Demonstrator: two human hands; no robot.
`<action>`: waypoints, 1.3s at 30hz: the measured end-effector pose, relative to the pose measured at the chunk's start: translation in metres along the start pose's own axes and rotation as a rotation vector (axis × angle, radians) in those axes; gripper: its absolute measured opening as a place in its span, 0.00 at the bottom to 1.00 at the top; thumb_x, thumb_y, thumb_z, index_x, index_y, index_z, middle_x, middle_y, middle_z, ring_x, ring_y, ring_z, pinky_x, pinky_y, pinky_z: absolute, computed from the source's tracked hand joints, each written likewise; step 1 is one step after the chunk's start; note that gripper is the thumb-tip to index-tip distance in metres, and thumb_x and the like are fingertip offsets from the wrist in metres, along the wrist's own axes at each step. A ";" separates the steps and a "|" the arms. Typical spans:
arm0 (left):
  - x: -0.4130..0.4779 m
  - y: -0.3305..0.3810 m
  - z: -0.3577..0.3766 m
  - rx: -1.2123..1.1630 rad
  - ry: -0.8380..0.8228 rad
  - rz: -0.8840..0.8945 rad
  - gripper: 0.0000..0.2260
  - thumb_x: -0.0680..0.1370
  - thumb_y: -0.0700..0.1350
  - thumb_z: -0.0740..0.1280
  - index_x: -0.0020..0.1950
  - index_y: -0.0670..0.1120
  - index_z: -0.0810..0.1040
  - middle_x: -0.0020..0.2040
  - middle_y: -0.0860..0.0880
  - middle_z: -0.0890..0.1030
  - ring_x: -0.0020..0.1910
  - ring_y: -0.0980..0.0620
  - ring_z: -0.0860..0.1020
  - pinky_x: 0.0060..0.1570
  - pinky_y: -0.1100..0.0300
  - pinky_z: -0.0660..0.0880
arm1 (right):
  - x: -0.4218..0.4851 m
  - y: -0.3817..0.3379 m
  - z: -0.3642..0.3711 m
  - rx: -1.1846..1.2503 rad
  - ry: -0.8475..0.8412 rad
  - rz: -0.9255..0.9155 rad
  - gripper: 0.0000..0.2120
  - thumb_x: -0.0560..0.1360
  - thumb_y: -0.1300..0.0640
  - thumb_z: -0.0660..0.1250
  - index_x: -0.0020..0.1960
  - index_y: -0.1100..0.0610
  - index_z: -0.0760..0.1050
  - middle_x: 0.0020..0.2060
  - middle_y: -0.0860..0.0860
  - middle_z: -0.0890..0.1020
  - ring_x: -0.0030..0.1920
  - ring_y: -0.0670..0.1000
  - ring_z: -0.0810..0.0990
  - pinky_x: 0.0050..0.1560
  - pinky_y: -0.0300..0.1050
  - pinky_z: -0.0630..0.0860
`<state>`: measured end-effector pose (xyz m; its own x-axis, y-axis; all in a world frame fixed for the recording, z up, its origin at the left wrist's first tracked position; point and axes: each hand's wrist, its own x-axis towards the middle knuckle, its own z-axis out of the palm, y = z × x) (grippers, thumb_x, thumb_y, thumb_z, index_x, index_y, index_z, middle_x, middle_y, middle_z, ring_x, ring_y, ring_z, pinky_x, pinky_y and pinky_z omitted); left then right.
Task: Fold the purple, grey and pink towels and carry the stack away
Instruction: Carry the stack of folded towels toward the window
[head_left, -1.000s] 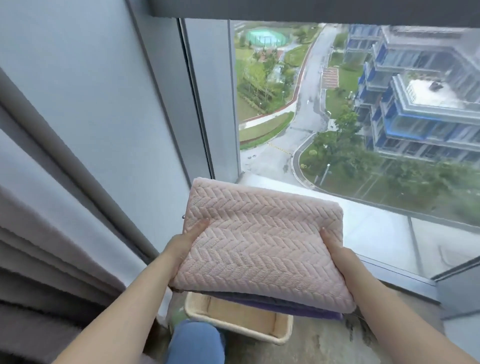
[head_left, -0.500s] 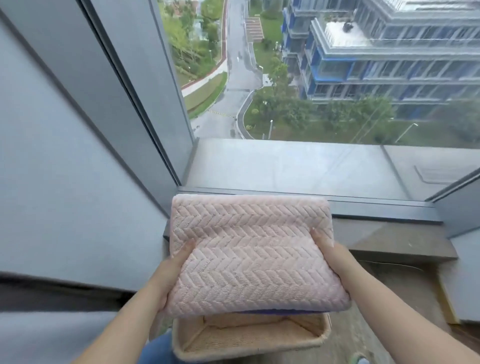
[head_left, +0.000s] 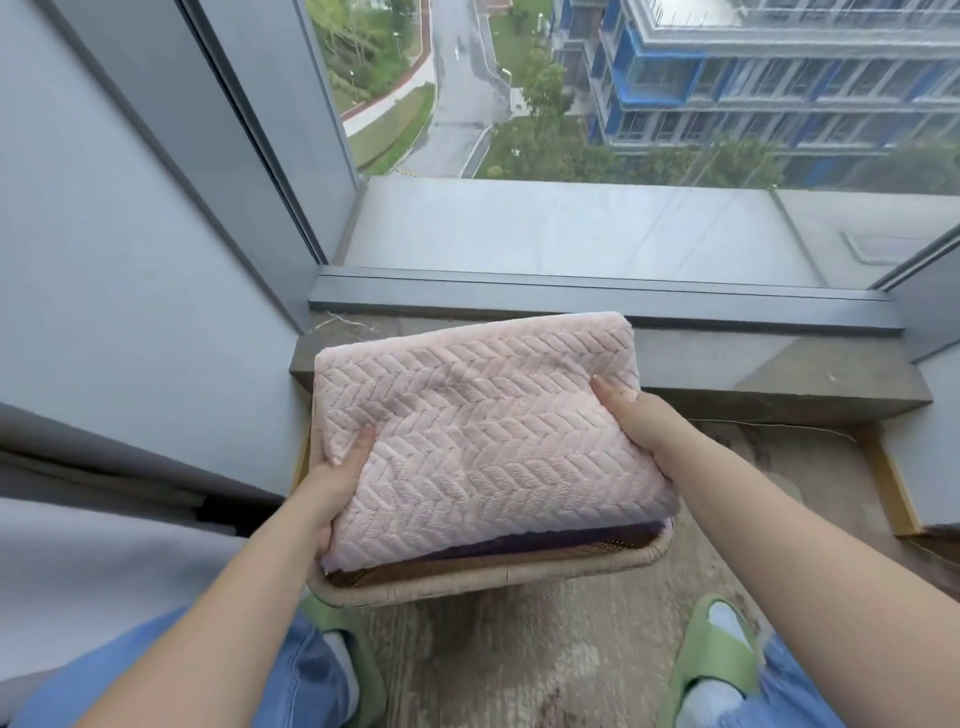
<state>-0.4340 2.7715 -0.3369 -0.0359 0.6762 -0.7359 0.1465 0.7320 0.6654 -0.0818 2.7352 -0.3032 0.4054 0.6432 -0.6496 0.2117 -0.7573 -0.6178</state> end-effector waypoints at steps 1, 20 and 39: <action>0.002 -0.001 0.001 0.002 0.005 0.008 0.54 0.54 0.73 0.71 0.75 0.54 0.58 0.63 0.45 0.77 0.55 0.44 0.79 0.53 0.49 0.78 | 0.003 0.004 0.004 0.012 0.002 0.000 0.42 0.69 0.30 0.62 0.70 0.60 0.68 0.64 0.56 0.75 0.60 0.57 0.76 0.54 0.45 0.69; 0.079 -0.058 0.041 0.351 0.214 -0.225 0.62 0.52 0.81 0.60 0.76 0.43 0.57 0.74 0.41 0.64 0.72 0.36 0.64 0.67 0.35 0.63 | 0.090 0.075 0.082 0.001 -0.001 0.172 0.45 0.71 0.30 0.59 0.73 0.63 0.60 0.70 0.58 0.69 0.68 0.60 0.69 0.63 0.50 0.66; 0.132 -0.092 0.053 0.269 0.293 -0.108 0.46 0.68 0.65 0.70 0.77 0.45 0.55 0.75 0.43 0.63 0.73 0.42 0.63 0.69 0.47 0.63 | 0.134 0.105 0.122 -0.078 0.039 0.155 0.39 0.72 0.41 0.66 0.75 0.58 0.55 0.68 0.58 0.70 0.66 0.60 0.71 0.65 0.55 0.70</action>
<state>-0.4001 2.7894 -0.5021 -0.3397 0.6202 -0.7070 0.3782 0.7784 0.5011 -0.1140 2.7555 -0.5090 0.4726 0.5141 -0.7158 0.2117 -0.8547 -0.4740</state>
